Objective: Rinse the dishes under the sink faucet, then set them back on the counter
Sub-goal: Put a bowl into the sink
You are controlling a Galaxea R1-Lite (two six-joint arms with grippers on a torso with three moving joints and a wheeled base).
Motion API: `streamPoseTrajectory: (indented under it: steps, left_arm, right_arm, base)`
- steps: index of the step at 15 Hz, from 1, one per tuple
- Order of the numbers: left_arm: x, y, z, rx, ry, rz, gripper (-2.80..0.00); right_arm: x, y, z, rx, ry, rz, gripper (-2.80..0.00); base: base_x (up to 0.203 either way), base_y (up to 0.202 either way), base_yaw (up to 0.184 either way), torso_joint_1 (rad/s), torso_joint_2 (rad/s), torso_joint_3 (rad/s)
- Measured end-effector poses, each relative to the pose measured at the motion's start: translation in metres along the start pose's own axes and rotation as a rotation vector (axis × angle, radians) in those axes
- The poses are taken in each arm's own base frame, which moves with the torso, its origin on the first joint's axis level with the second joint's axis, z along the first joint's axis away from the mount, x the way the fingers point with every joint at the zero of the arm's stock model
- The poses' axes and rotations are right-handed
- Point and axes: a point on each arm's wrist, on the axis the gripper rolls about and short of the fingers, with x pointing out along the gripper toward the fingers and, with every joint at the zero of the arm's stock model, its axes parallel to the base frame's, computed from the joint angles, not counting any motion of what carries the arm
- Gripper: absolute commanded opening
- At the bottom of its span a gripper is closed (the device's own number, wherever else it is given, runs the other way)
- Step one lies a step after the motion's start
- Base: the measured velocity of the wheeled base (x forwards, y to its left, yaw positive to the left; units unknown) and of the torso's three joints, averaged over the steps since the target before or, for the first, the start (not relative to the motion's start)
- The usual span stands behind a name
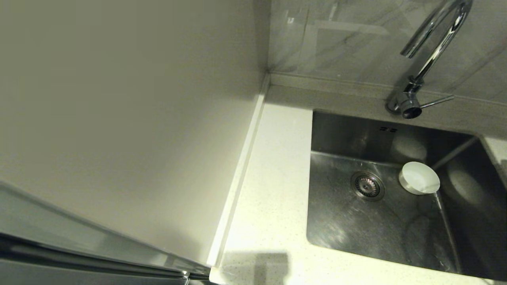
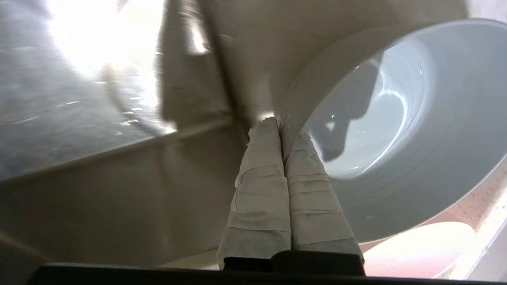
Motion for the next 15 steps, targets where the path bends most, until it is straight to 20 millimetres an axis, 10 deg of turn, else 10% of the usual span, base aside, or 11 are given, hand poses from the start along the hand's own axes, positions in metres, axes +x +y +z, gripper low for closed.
streamPoseTrajectory:
  steps: [11, 15]
  left_arm:
    - [0.000, 0.000, 0.000, 0.000, 0.000, 0.000, -2.80]
    - [0.000, 0.000, 0.000, 0.000, 0.001, -0.001, -2.80]
  right_arm:
    - [-0.014, 0.171, -0.051, -0.376, -0.136, 0.097, -2.80]
    - [0.033, 0.219, -0.068, -0.425, -0.156, 0.007, -2.80]
  base:
    - [0.000, 0.000, 0.000, 0.000, 0.00, 0.000]
    - [0.000, 0.000, 0.000, 0.000, 0.00, 0.000]
